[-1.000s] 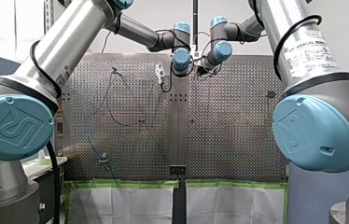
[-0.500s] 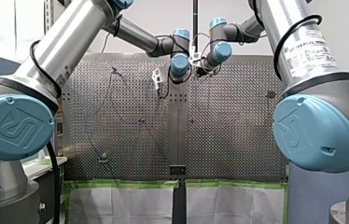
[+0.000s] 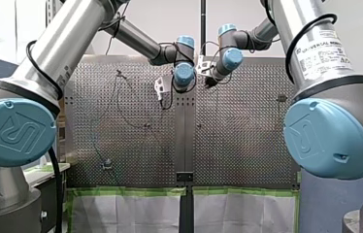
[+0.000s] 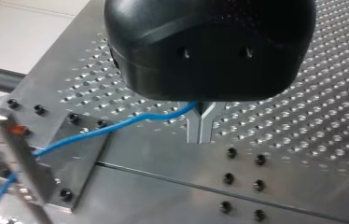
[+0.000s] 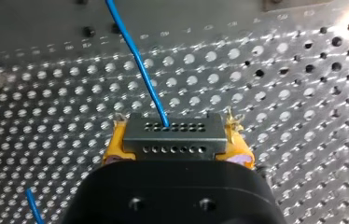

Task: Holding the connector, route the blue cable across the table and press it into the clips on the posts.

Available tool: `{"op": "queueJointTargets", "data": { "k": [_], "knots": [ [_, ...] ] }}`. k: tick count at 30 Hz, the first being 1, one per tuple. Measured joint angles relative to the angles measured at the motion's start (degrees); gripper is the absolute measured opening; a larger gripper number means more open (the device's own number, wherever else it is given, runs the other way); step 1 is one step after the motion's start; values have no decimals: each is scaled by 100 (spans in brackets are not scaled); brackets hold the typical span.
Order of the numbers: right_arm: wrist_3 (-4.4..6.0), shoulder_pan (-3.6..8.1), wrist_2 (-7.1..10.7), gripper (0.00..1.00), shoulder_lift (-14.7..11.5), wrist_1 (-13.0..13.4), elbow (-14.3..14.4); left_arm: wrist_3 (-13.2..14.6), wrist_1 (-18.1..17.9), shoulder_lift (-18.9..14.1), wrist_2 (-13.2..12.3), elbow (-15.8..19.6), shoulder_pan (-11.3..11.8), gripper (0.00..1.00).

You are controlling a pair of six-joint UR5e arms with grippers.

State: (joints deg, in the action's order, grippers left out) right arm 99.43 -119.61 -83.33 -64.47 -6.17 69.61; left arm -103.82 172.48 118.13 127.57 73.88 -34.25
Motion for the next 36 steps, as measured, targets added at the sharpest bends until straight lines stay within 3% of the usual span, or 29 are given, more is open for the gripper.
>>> {"op": "queueJointTargets", "data": {
  "k": [7,13,20,29,36],
  "knots": [
    [-27,31,39,0,-100,18,357,2,-213,-6,-37,422,-50,2],
    [-191,34,67,0,-115,37,711,44,-525,-7,-83,768,-92,2],
    [-340,58,50,0,-116,100,1087,125,-913,1,-390,1155,-107,2],
    [-384,87,17,0,-116,403,1602,167,-1407,290,-877,1652,-90,2],
    [-590,143,-22,0,-113,536,2010,155,-1671,361,-1088,2042,-108,2]
  ]
}}
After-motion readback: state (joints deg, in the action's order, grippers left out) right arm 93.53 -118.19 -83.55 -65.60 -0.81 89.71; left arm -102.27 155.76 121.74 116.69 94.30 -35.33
